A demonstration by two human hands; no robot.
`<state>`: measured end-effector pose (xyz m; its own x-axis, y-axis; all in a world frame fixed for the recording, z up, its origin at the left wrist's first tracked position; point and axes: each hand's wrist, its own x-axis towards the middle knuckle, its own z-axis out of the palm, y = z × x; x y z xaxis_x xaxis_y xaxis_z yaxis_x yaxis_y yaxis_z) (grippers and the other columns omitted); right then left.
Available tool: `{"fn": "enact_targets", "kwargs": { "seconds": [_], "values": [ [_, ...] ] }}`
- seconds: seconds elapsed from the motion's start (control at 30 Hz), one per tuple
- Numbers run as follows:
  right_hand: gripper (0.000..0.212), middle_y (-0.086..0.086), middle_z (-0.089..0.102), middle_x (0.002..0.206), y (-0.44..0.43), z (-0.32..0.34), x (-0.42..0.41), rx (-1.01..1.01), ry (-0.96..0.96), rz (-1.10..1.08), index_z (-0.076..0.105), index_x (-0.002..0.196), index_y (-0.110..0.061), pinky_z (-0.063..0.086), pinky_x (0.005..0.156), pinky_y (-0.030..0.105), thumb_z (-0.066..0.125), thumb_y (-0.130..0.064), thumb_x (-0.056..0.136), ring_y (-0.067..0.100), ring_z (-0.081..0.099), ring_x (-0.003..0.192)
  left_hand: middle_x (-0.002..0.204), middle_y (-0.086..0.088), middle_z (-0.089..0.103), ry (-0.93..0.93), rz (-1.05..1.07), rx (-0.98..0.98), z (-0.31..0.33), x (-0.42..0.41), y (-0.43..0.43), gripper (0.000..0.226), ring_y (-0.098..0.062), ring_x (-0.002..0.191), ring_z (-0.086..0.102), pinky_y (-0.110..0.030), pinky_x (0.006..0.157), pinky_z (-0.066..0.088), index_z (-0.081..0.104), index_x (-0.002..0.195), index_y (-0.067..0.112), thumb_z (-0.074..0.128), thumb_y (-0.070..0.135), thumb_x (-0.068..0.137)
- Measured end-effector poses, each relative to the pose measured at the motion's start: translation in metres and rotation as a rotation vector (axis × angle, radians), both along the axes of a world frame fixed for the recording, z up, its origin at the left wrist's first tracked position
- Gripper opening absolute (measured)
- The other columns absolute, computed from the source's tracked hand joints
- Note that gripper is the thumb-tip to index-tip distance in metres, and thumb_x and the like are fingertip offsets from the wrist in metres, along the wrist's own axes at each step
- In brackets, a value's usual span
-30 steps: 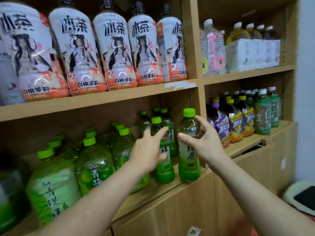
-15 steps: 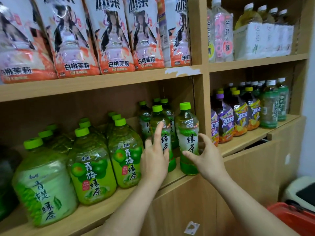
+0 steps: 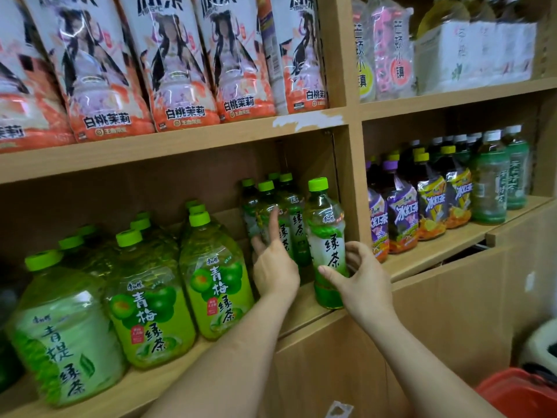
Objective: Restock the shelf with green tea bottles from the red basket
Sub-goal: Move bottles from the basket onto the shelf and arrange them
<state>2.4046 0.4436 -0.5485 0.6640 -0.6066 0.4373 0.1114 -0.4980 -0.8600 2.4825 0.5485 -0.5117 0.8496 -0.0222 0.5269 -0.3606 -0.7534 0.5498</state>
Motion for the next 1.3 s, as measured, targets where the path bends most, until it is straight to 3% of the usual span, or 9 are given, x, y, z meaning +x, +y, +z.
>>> {"fn": "enact_targets", "kwargs": {
  "seconds": [0.23, 0.4, 0.63, 0.77, 0.87, 0.93, 1.03, 1.17, 1.3],
  "values": [
    [0.065, -0.004, 0.065, 0.119, -0.007, 0.0, 0.003, 0.004, -0.005, 0.031, 0.052, 0.119, -0.023, 0.052, 0.092, 0.038, 0.083, -0.039, 0.064, 0.013, 0.061, 0.107, 0.141, -0.01, 0.044, 0.018, 0.019, -0.228, -0.002, 0.037, -0.002, 0.094, -0.032, 0.117, 0.054, -0.04, 0.087, 0.047, 0.01, 0.143, 0.052, 0.05, -0.009, 0.084],
    [0.064, -0.004, 0.066, 0.117, -0.007, 0.002, 0.01, 0.008, -0.002, 0.017, 0.053, 0.118, -0.023, 0.053, 0.089, 0.04, 0.082, -0.042, 0.064, 0.014, 0.062, 0.105, 0.123, -0.013, 0.061, 0.019, 0.017, -0.41, -0.01, 0.055, -0.004, 0.074, -0.033, 0.111, 0.059, -0.039, 0.092, 0.047, 0.028, 0.141, 0.034, 0.054, -0.005, 0.084],
    [0.065, -0.003, 0.065, 0.12, -0.006, 0.002, 0.016, 0.024, 0.008, 0.019, 0.052, 0.121, -0.022, 0.052, 0.092, 0.04, 0.081, -0.042, 0.066, 0.016, 0.061, 0.109, 0.117, -0.012, 0.062, 0.058, 0.041, -0.46, -0.013, 0.065, -0.005, 0.045, -0.033, 0.109, 0.058, -0.036, 0.088, 0.047, 0.043, 0.118, 0.017, 0.058, -0.005, 0.082],
    [0.064, -0.001, 0.063, 0.123, -0.002, 0.003, 0.018, 0.043, 0.018, 0.026, 0.05, 0.125, -0.02, 0.051, 0.093, 0.039, 0.08, -0.037, 0.07, 0.017, 0.059, 0.112, 0.13, -0.006, 0.053, 0.015, -0.062, -0.516, -0.01, 0.028, -0.004, 0.05, -0.025, 0.119, 0.05, -0.035, 0.1, 0.042, 0.045, 0.128, 0.021, 0.061, 0.005, 0.083],
    [0.059, -0.001, 0.065, 0.118, -0.002, 0.001, 0.021, 0.032, 0.015, 0.031, 0.052, 0.123, -0.019, 0.051, 0.094, 0.04, 0.08, -0.025, 0.071, 0.018, 0.061, 0.109, 0.122, 0.003, 0.057, 0.061, -0.376, -0.62, -0.018, -0.016, -0.006, 0.045, -0.012, 0.108, 0.057, -0.03, 0.093, 0.046, 0.048, 0.124, 0.027, 0.067, 0.023, 0.084],
    [0.056, 0.0, 0.065, 0.116, -0.004, -0.002, 0.021, 0.028, 0.021, 0.067, 0.052, 0.124, -0.018, 0.05, 0.095, 0.041, 0.076, -0.008, 0.074, 0.018, 0.061, 0.109, 0.112, 0.006, 0.058, 0.152, -0.485, -0.595, -0.027, -0.024, -0.013, 0.052, -0.01, 0.102, 0.059, -0.026, 0.089, 0.048, 0.045, 0.122, 0.027, 0.074, 0.026, 0.079],
    [0.057, 0.003, 0.063, 0.122, -0.009, -0.003, 0.014, 0.007, 0.07, 0.112, 0.052, 0.129, -0.014, 0.047, 0.101, 0.036, 0.066, 0.005, 0.077, 0.018, 0.059, 0.114, 0.103, 0.004, 0.062, 0.154, -0.391, -0.585, -0.036, -0.014, -0.021, 0.045, -0.015, 0.094, 0.063, -0.029, 0.085, 0.052, 0.048, 0.107, 0.025, 0.078, 0.019, 0.075],
    [0.05, 0.002, 0.063, 0.123, -0.012, -0.003, -0.002, -0.041, 0.054, 0.093, 0.053, 0.128, -0.013, 0.045, 0.1, 0.027, 0.057, 0.006, 0.082, 0.016, 0.06, 0.111, 0.098, 0.002, 0.067, 0.1, -0.27, -0.519, -0.038, 0.0, -0.029, 0.038, -0.014, 0.078, 0.066, -0.036, 0.075, 0.056, 0.054, 0.098, 0.023, 0.08, 0.03, 0.071],
    [0.046, 0.0, 0.065, 0.117, -0.013, -0.008, -0.02, -0.015, 0.017, 0.126, 0.055, 0.124, -0.015, 0.046, 0.096, 0.023, 0.056, 0.006, 0.083, 0.009, 0.061, 0.106, 0.094, 0.003, 0.068, 0.055, -0.141, -0.387, -0.031, 0.011, -0.033, 0.038, -0.018, 0.08, 0.067, -0.035, 0.074, 0.055, 0.05, 0.094, 0.025, 0.078, 0.04, 0.072]
  ]
}}
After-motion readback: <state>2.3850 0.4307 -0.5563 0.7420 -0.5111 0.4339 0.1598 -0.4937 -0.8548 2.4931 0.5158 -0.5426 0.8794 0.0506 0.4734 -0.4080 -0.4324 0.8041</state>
